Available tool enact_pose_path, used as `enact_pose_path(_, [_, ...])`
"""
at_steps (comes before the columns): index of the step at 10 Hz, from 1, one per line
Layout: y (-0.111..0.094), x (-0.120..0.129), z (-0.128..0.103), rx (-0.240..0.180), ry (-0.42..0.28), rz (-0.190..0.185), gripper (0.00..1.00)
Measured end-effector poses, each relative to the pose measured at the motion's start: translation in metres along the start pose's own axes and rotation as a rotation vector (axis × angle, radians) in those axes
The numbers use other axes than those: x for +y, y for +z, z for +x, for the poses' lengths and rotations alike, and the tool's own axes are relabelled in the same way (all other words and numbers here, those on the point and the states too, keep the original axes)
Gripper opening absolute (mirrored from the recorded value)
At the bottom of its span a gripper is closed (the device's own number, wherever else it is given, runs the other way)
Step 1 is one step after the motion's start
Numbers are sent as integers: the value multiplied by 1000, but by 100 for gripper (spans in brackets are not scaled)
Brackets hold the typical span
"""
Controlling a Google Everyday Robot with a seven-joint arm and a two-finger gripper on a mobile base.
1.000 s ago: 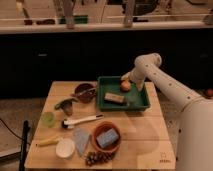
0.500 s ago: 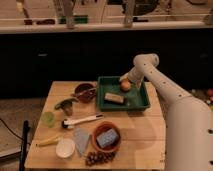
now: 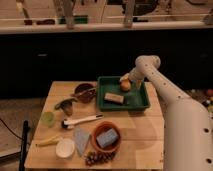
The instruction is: Place apple in paper cup
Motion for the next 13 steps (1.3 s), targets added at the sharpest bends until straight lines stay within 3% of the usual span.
enact_pose_path(8, [16,-16,-3,67,-96,32,80])
enact_pose_path(13, [24,-14,2,70,-113,14,80])
